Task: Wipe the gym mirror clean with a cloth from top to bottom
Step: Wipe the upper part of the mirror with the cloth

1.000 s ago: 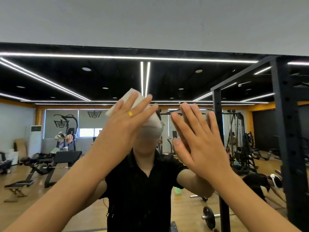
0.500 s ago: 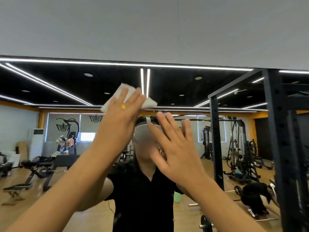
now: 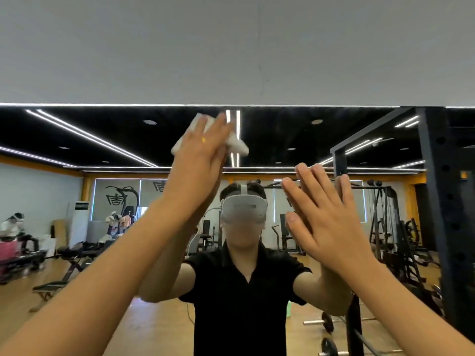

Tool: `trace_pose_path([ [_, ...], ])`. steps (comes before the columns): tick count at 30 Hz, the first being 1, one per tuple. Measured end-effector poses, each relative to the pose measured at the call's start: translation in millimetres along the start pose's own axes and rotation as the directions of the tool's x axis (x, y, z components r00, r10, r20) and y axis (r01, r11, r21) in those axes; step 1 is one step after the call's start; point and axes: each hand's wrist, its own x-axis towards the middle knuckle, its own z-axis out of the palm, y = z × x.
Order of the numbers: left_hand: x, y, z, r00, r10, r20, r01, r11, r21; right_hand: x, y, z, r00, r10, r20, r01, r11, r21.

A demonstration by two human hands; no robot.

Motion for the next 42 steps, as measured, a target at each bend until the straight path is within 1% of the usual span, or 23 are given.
trace_pose_path([
  [2, 29.8, 11.3, 4.5, 0.998, -0.052, -0.033, 0.053, 0.998, 0.034, -0.5, 2.0, 0.7, 1.000, -0.002, -0.023, 0.003, 1.000, 0.024],
  [3, 36.6, 14.6, 7.8, 0.997, -0.054, -0.046, 0.056, 0.997, 0.060, -0.8, 2.6, 1.1, 1.000, -0.002, -0.029, 0.003, 1.000, 0.028],
  [5, 32.8, 15.5, 12.6, 0.998, -0.009, -0.067, 0.016, 0.994, 0.105, -0.7, 2.2, 2.2, 0.999, -0.006, -0.032, 0.006, 1.000, 0.023],
  [12, -75.2, -2.6, 22.7, 0.993, 0.115, 0.027, -0.117, 0.990, 0.080, -2.0, 4.0, 5.0, 0.999, -0.007, -0.038, 0.007, 1.000, -0.005],
  [14, -88.0, -3.7, 22.9, 0.995, 0.100, 0.017, -0.101, 0.993, 0.053, -1.8, 3.3, 4.9, 0.999, -0.005, -0.041, 0.004, 1.000, -0.009],
  [17, -65.0, 3.5, 21.8, 0.998, 0.063, -0.014, -0.063, 0.998, -0.006, -2.1, 2.7, 3.8, 0.999, -0.001, -0.041, 0.001, 1.000, -0.001],
  [22, 20.7, 22.7, 17.6, 0.999, 0.028, -0.020, -0.028, 0.999, 0.043, -2.7, 4.0, 4.2, 0.999, -0.008, -0.037, 0.007, 1.000, -0.003],
  [25, 37.2, 27.1, 21.2, 1.000, 0.002, -0.024, -0.001, 0.997, 0.075, -2.6, 4.4, 5.0, 0.999, -0.010, -0.046, 0.010, 1.000, 0.002],
  [28, 13.8, 17.8, 22.7, 1.000, 0.002, -0.005, -0.002, 0.998, 0.060, -3.1, 4.1, 5.2, 0.999, -0.012, -0.045, 0.012, 1.000, 0.002],
  [31, -44.1, 16.1, 25.0, 0.999, 0.048, 0.013, -0.049, 0.996, 0.069, -2.6, 4.3, 5.6, 0.999, -0.008, -0.044, 0.008, 1.000, 0.000],
  [35, -111.1, 10.7, 29.7, 0.999, 0.031, 0.026, -0.031, 0.999, 0.030, -1.8, 3.4, 5.7, 0.999, -0.004, -0.043, 0.004, 1.000, -0.007],
  [38, -107.1, 14.2, 31.1, 1.000, 0.011, -0.001, -0.011, 0.999, -0.033, -2.7, 2.7, 4.6, 0.999, 0.003, -0.048, -0.003, 1.000, -0.005],
  [42, -59.6, 27.2, 37.5, 0.997, 0.026, -0.075, -0.027, 0.999, -0.017, -3.2, 2.4, 4.6, 0.999, -0.002, -0.038, 0.002, 1.000, 0.002],
])
